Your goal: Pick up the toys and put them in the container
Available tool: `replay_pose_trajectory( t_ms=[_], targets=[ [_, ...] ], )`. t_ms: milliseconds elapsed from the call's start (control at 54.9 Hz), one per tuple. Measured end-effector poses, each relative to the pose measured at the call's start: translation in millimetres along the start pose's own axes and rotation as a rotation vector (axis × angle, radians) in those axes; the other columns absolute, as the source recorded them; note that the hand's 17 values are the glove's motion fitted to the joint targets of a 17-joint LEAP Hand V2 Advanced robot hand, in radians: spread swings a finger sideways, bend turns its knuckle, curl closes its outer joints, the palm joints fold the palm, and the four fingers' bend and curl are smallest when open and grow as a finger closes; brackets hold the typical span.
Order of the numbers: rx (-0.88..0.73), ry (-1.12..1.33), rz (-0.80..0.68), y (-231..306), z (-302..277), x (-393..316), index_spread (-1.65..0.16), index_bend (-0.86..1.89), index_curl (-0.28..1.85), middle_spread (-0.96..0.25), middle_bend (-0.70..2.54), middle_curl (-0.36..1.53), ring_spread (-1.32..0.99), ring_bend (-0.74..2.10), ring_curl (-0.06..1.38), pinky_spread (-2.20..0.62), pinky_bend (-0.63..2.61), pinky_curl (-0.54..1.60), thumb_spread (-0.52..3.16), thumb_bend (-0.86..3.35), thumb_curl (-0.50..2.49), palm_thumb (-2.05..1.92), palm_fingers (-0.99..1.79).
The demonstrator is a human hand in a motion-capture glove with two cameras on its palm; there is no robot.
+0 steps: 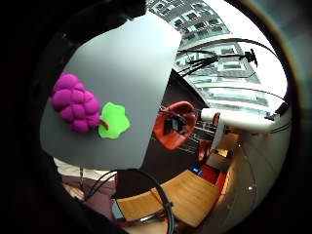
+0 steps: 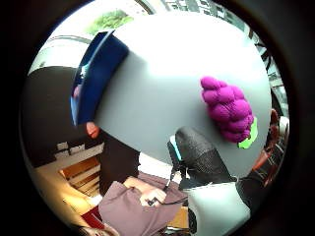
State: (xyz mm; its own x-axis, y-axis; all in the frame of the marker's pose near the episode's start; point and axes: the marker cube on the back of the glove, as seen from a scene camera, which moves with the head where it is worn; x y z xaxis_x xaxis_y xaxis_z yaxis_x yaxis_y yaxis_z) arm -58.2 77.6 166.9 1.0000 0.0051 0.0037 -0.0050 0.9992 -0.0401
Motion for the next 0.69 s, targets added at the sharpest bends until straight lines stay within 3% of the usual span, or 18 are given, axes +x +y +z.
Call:
replay_pose_trajectory(
  t_ms=[255,364,382,473,692],
  targets=[
    [-0.008,-0.06,0.078,-5.4,66.5,-7.2,-0.05,0.03,0.11,0.1,0.16,0.22,-0.01,0.54,0.43,0.0,0.98,0.4,1.3,-0.01,0.37,0.15,-0.09],
    [0.057,-0.084,0.102,-8.9,73.4,-12.6,-0.06,-0.03,0.05,0.03,0.44,0.31,-0.13,0.81,0.49,-0.11,1.03,0.4,1.27,-0.04,0.34,0.06,0.2],
    [0.08,-0.082,0.103,-10.8,72.4,-12.6,-0.05,-0.03,0.05,0.03,0.41,0.31,-0.14,0.82,0.48,-0.1,1.04,0.4,1.27,-0.03,0.34,0.06,0.11],
    [0.178,-0.081,0.073,-20.9,67.0,-16.5,-0.08,0.09,0.03,-0.09,0.64,0.38,-0.24,1.02,0.51,-0.23,1.09,0.38,1.33,0.02,0.34,0.12,0.62],
    [0.322,-0.049,0.064,-32.7,61.3,-38.9,-0.12,0.2,0.07,-0.2,0.81,0.5,-0.32,1.21,0.61,-0.34,1.15,0.44,1.33,0.15,0.45,0.43,0.97]
  ],
)
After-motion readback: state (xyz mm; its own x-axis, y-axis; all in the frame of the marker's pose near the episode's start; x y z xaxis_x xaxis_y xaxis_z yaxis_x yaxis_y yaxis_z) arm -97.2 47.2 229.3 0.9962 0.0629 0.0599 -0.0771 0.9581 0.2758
